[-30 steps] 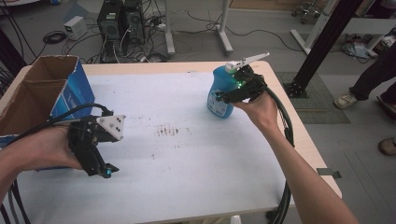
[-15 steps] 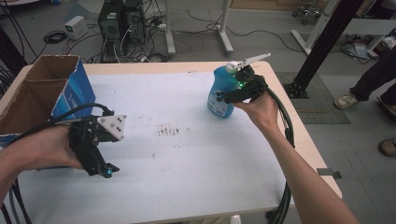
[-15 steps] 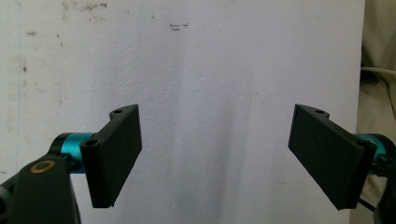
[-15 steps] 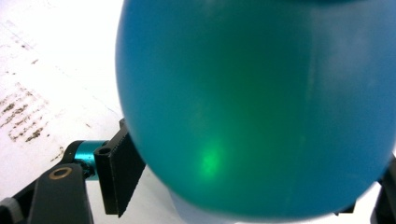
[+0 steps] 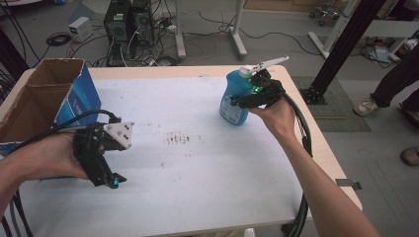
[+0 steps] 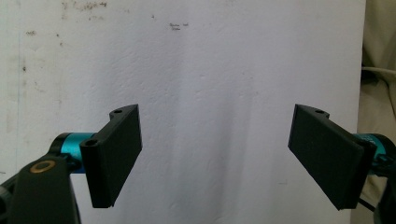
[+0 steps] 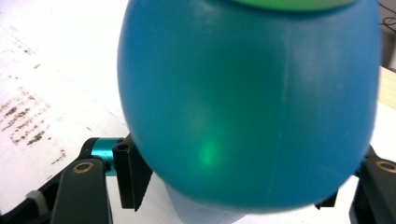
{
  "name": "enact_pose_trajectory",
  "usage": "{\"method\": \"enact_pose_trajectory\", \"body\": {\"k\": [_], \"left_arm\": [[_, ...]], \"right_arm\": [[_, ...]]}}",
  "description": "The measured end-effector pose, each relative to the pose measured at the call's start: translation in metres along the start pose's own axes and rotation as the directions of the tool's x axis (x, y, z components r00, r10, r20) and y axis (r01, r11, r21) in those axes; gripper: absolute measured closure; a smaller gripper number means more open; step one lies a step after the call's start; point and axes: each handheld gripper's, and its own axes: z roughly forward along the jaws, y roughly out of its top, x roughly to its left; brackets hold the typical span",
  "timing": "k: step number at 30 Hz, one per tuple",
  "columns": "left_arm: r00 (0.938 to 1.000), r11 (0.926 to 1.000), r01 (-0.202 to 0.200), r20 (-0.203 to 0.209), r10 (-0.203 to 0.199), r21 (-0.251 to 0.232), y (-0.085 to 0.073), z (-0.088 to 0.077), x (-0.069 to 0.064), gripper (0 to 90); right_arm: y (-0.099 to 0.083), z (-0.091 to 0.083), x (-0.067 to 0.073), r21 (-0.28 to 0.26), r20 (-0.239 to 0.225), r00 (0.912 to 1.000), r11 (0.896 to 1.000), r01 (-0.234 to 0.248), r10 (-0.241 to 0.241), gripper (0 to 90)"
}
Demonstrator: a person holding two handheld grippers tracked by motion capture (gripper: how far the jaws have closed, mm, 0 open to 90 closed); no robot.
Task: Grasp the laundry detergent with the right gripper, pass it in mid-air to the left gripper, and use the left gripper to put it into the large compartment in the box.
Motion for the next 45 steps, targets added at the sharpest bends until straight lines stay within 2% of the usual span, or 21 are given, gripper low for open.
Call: {"method": "enact_pose_trajectory", "body": {"k": [14, 21, 23, 26, 38, 45], "left_arm": [[1.0, 1.0, -0.001, -0.001, 0.001, 0.001, 0.0001, -0.0002, -0.0005, 17.5], [1.0, 1.0, 0.0, -0.004, 0.0, -0.003, 0.0001, 0.0003, -0.001, 17.5], [1.0, 1.0, 0.0, -0.004, 0.0, -0.002, 0.0001, 0.0001, -0.0009, 17.5], [1.0, 1.0, -0.002, -0.001, 0.002, -0.003, -0.0001, -0.0004, -0.0012, 17.5], [1.0, 1.0, -0.001, -0.002, 0.001, 0.002, 0.0001, 0.0002, -0.0012, 17.5], [1.0, 1.0, -0.001, -0.002, 0.001, 0.005, -0.0006, -0.0008, -0.0012, 17.5]], "right_arm": [[0.0007, 0.001, 0.0018, 0.012, -0.012, 0.9999, 1.0, 0.011, -0.011, 33.7], [0.0009, -0.0001, 0.001, 0.0, -0.021, 0.9998, 1.0, 0.008, -0.008, 36.7], [0.0007, 0.0, -0.0003, -0.004, -0.038, 0.9992, 1.0, -0.012, 0.012, 37.1], [0.0006, -0.0004, -0.0017, -0.006, -0.034, 0.9992, 1.0, -0.02, 0.019, 37.5], [0.0014, -0.0002, 0.0004, 0.001, -0.025, 0.9997, 1.0, 0.002, -0.002, 40.5], [0.0007, 0.0018, 0.0003, 0.003, -0.023, 0.9997, 1.0, -0.006, 0.006, 44.3]]}}
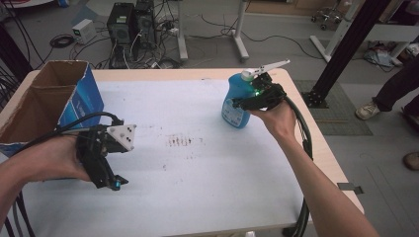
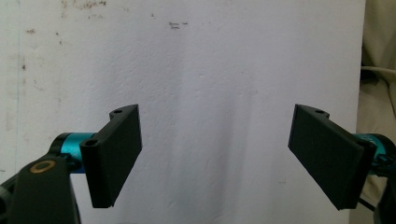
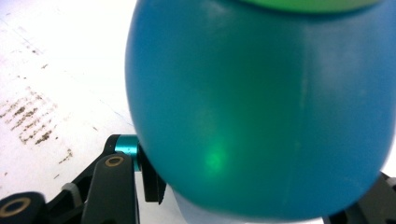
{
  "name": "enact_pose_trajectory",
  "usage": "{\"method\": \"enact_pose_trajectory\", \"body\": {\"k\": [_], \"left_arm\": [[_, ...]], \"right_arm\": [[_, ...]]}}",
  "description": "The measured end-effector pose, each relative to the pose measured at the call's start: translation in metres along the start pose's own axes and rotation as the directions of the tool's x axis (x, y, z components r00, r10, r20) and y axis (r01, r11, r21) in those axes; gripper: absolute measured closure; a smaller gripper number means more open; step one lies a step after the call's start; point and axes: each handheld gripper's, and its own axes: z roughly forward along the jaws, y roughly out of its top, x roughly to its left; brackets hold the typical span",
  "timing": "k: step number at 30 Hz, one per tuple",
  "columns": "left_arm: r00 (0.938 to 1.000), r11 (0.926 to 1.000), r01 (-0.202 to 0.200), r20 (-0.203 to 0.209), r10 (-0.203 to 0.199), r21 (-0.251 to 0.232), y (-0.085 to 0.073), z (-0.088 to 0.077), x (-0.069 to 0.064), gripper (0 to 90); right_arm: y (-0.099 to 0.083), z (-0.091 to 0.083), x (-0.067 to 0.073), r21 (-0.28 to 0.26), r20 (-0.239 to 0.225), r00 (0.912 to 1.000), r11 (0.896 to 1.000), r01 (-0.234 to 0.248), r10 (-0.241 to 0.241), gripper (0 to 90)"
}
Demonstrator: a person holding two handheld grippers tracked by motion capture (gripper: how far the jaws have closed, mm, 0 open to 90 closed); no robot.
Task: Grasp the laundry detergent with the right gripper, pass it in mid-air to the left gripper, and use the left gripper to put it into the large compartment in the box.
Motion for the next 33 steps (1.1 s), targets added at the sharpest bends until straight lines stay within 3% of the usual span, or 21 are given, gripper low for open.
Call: {"method": "enact_pose_trajectory", "body": {"k": [16, 22, 28, 30, 31, 32, 33], "left_arm": [[0.9999, 0.9999, 0.01, 0.003, -0.01, -0.004, -0.001, 0.0, 0.0, 17.5], [0.9999, 0.9999, 0.014, 0.007, -0.014, -0.007, -0.001, -0.002, 0.0, 17.5], [0.9998, 0.9998, 0.016, 0.009, -0.016, -0.011, 0.005, -0.006, -0.001, 17.5], [0.9999, 0.9998, 0.016, 0.003, -0.016, -0.007, 0.009, -0.011, 0.0, 17.5], [0.9999, 0.9998, 0.017, -0.001, -0.017, -0.006, 0.012, -0.015, 0.001, 17.5], [0.9999, 0.9999, 0.012, -0.008, -0.012, -0.006, 0.014, -0.018, 0.002, 17.5], [0.9998, 0.9999, 0.014, -0.014, -0.014, -0.006, 0.017, -0.022, 0.003, 17.5]], "right_arm": [[-0.001, -0.001, 0.001, -0.016, -0.005, 1.0, 1.0, 0.008, -0.008, 47.4], [0.007, -0.014, 0.008, -0.074, -0.045, 0.9986, 0.997, 0.023, -0.026, 47.4], [0.019, -0.027, 0.027, -0.082, -0.111, 0.988, 0.992, 0.099, -0.108, 47.0], [0.023, -0.031, 0.034, -0.086, -0.138, 0.9811, 0.988, 0.124, -0.136, 47.0], [0.027, -0.035, 0.042, -0.092, -0.172, 0.9702, 0.983, 0.157, -0.171, 47.0], [0.027, -0.035, 0.042, -0.092, -0.172, 0.9702, 0.983, 0.157, -0.171, 47.0], [0.029, -0.036, 0.047, -0.092, -0.187, 0.9644, 0.981, 0.173, -0.187, 47.0]]}}
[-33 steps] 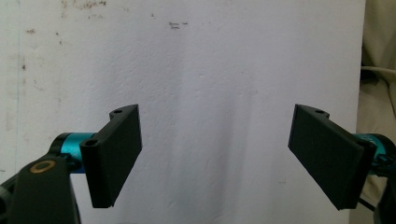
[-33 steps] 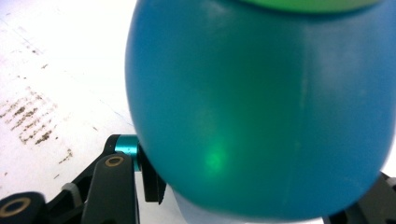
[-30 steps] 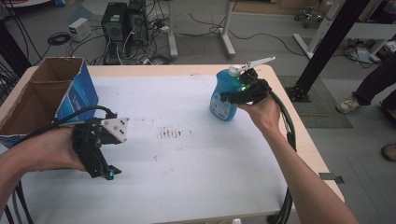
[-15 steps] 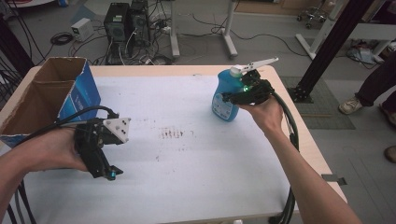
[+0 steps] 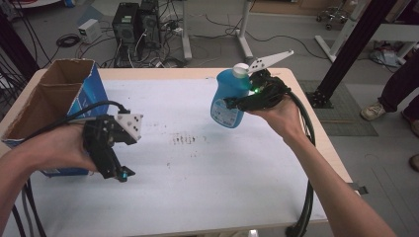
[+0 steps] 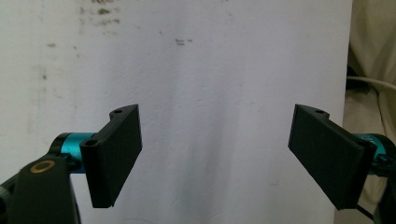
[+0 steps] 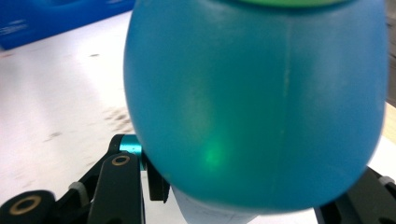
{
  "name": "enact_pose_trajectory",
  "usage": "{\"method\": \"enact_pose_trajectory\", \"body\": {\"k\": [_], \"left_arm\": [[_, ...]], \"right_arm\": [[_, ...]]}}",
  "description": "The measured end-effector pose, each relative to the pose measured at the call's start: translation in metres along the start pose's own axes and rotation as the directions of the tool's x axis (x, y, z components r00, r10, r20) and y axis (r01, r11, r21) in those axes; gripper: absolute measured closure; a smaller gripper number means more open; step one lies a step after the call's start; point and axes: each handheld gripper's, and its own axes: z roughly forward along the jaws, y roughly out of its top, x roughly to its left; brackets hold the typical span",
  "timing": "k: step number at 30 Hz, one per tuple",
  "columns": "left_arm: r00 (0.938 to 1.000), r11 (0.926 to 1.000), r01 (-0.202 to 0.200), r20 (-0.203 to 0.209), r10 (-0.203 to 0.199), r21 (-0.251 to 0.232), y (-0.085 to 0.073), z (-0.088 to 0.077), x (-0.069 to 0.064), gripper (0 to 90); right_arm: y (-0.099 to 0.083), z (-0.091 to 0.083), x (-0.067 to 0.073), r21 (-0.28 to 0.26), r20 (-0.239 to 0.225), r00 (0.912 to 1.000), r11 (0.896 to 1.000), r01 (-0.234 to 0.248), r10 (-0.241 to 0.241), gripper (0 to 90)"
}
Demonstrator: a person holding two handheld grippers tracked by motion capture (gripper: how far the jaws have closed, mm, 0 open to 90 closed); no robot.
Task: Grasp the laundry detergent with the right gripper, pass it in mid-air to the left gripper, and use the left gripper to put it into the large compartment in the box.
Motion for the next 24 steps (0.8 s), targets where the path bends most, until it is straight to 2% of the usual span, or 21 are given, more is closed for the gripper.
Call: {"method": "enact_pose_trajectory", "body": {"k": [3, 6, 8, 9, 10, 13, 15, 16, 17, 20, 21, 22, 23, 24], "left_arm": [[0.9998, 0.9999, 0.007, -0.019, -0.007, -0.011, 0.008, -0.011, 0.003, 17.5], [0.9998, 0.9999, -0.001, -0.022, 0.0, -0.017, 0.016, -0.022, 0.005, 17.5], [0.9997, 0.9996, -0.003, -0.023, 0.002, -0.027, 0.022, -0.03, 0.006, 17.5], [0.9998, 0.9995, -0.004, -0.022, 0.003, -0.032, 0.024, -0.033, 0.006, 17.5], [0.9998, 0.9994, -0.007, -0.021, 0.007, -0.034, 0.027, -0.037, 0.006, 17.5], [0.9995, 0.9989, -0.014, -0.028, 0.013, -0.046, 0.033, -0.048, 0.008, 17.5], [0.9993, 0.9982, -0.014, -0.035, 0.012, -0.058, 0.037, -0.054, 0.009, 17.5], [0.9992, 0.9976, -0.018, -0.036, 0.016, -0.067, 0.041, -0.06, 0.01, 17.5], [0.9992, 0.9976, -0.018, -0.036, 0.016, -0.067, 0.041, -0.06, 0.01, 17.5], [0.9993, 0.997, -0.015, -0.036, 0.013, -0.076, 0.047, -0.067, 0.013, 17.5], [0.9993, 0.997, -0.015, -0.036, 0.013, -0.076, 0.047, -0.067, 0.013, 17.5], [0.9993, 0.9963, -0.014, -0.035, 0.011, -0.084, 0.05, -0.07, 0.015, 17.5], [0.9995, 0.9961, -0.013, -0.03, 0.011, -0.087, 0.053, -0.071, 0.015, 17.5], [0.9996, 0.9956, -0.013, -0.026, 0.011, -0.092, 0.056, -0.072, 0.015, 17.5]], "right_arm": [[0.009, 0.0, 0.013, 0.013, -0.043, 0.9977, 0.998, 0.053, -0.053, 46.9], [0.016, 0.002, 0.024, 0.01, -0.086, 0.9928, 0.996, 0.084, -0.083, 46.9], [0.019, 0.004, 0.031, 0.007, -0.121, 0.9874, 0.994, 0.105, -0.103, 46.9], [0.022, 0.007, 0.037, 0.009, -0.152, 0.9805, 0.992, 0.127, -0.125, 46.9], [0.022, 0.007, 0.037, 0.009, -0.152, 0.9805, 0.992, 0.127, -0.125, 46.9], [0.026, 0.011, 0.046, 0.011, -0.183, 0.9705, 0.987, 0.161, -0.157, 46.9], [0.028, 0.014, 0.052, 0.008, -0.219, 0.9607, 0.984, 0.176, -0.17, 46.9], [0.029, 0.016, 0.057, 0.004, -0.255, 0.9482, 0.98, 0.197, -0.189, 46.9], [0.029, 0.016, 0.057, 0.004, -0.255, 0.9482, 0.98, 0.197, -0.189, 46.9], [0.032, 0.02, 0.066, 0.0, -0.298, 0.9292, 0.973, 0.229, -0.218, 46.8], [0.032, 0.02, 0.066, 0.0, -0.298, 0.9292, 0.973, 0.229, -0.218, 46.8], [0.032, 0.021, 0.068, -0.001, -0.307, 0.925, 0.972, 0.235, -0.224, 46.8], [0.034, 0.025, 0.075, -0.007, -0.331, 0.9108, 0.966, 0.259, -0.247, 46.8], [0.035, 0.026, 0.076, -0.005, -0.338, 0.907, 0.964, 0.265, -0.251, 46.8]]}}
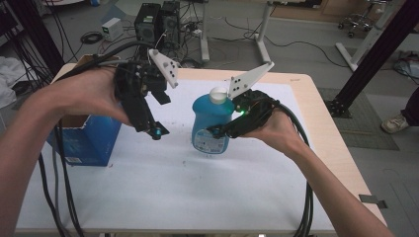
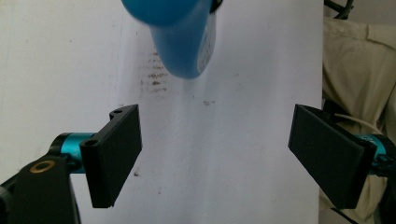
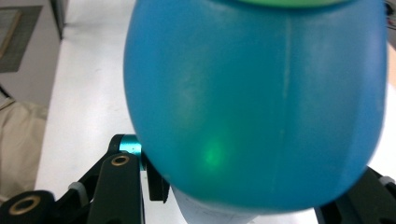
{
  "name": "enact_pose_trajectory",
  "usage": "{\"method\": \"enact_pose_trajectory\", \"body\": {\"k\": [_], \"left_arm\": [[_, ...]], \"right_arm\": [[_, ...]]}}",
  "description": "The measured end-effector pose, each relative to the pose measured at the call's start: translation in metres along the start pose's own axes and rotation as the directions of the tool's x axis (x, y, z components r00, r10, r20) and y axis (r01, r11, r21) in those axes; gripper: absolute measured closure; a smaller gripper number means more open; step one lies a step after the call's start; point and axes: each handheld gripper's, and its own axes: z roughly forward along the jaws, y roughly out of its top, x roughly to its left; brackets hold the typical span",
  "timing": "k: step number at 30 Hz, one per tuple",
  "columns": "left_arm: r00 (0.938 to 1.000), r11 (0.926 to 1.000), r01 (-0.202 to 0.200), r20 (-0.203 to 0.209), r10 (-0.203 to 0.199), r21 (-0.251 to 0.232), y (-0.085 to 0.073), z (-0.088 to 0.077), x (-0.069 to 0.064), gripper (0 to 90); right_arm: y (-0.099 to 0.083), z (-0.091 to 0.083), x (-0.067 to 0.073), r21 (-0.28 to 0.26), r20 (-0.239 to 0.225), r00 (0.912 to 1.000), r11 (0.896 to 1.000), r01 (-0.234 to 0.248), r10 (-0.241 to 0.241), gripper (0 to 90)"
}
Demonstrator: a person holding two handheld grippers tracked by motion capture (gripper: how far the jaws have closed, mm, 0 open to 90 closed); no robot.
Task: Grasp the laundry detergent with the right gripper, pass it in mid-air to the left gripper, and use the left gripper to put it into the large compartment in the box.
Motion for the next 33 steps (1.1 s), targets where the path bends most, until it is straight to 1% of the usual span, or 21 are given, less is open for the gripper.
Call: {"method": "enact_pose_trajectory", "body": {"k": [3, 4, 5, 6, 8, 12, 13, 15, 17, 19, 24, 25, 27, 29, 33], "left_arm": [[0.9999, 0.9999, -0.009, 0.006, 0.009, -0.007, 0.008, 0.0, 0.001, 17.5], [0.9999, 0.9999, -0.009, 0.006, 0.009, -0.007, 0.008, 0.0, 0.001, 17.5], [1.0, 0.9999, -0.007, -0.001, 0.007, -0.007, 0.014, 0.0, 0.001, 17.5], [1.0, 0.9999, -0.005, 0.002, 0.005, -0.01, 0.016, 0.0, 0.001, 17.5], [1.0, 0.9996, 0.003, 0.004, -0.003, -0.028, 0.021, 0.0, 0.002, 17.5], [1.0, 0.9997, 0.009, -0.002, -0.009, -0.023, 0.027, 0.001, 0.003, 17.5], [1.0, 0.9998, 0.008, -0.003, -0.008, -0.018, 0.03, 0.004, 0.004, 17.5], [1.0, 0.9998, 0.008, -0.002, -0.008, -0.018, 0.033, 0.006, 0.005, 17.4], [0.9999, 0.9999, 0.01, 0.003, -0.01, -0.007, 0.035, 0.01, 0.005, 17.5], [0.9999, 0.9999, 0.01, 0.004, -0.01, -0.006, 0.037, 0.013, 0.004, 17.5], [0.9999, 0.9998, 0.011, 0.007, -0.011, -0.014, 0.042, 0.018, 0.003, 17.5], [0.9999, 0.9999, 0.009, 0.011, -0.009, -0.011, 0.043, 0.019, 0.003, 17.4], [0.9999, 1.0, 0.006, 0.015, -0.006, -0.007, 0.044, 0.022, 0.003, 17.4], [0.9999, 1.0, 0.0, 0.013, 0.0, -0.004, 0.045, 0.024, 0.003, 17.5], [0.9999, 1.0, 0.007, 0.01, -0.007, -0.002, 0.046, 0.028, 0.003, 17.5]], "right_arm": [[0.004, 0.004, 0.003, 0.005, -0.023, 0.9995, 1.0, 0.02, -0.02, 46.8], [0.005, 0.006, 0.005, 0.005, -0.029, 0.9992, 1.0, 0.029, -0.029, 46.8], [0.007, 0.007, 0.006, 0.004, -0.035, 0.9988, 0.999, 0.034, -0.034, 46.8], [0.008, 0.008, 0.007, 0.003, -0.039, 0.9984, 0.999, 0.041, -0.041, 46.8], [0.01, 0.01, 0.009, 0.002, -0.051, 0.9976, 0.999, 0.047, -0.047, 46.9], [0.012, 0.013, 0.012, 0.0, -0.061, 0.9966, 0.999, 0.054, -0.054, 46.8], [0.014, 0.015, 0.015, -0.001, -0.069, 0.9957, 0.998, 0.061, -0.061, 46.8], [0.014, 0.015, 0.015, -0.001, -0.068, 0.9957, 0.998, 0.062, -0.062, 46.8], [0.016, 0.017, 0.016, -0.004, -0.075, 0.995, 0.998, 0.066, -0.066, 46.8], [0.016, 0.019, 0.017, -0.005, -0.077, 0.9948, 0.998, 0.066, -0.066, 46.8], [0.018, 0.022, 0.018, -0.006, -0.09, 0.9923, 0.996, 0.084, -0.084, 46.8], [0.019, 0.022, 0.019, -0.007, -0.093, 0.9925, 0.997, 0.079, -0.079, 46.8], [0.019, 0.023, 0.019, -0.009, -0.098, 0.9916, 0.996, 0.084, -0.084, 46.8], [0.02, 0.024, 0.019, -0.009, -0.102, 0.9909, 0.996, 0.087, -0.087, 46.8], [0.021, 0.025, 0.019, -0.001, -0.106, 0.9905, 0.996, 0.087, -0.087, 46.8]]}}
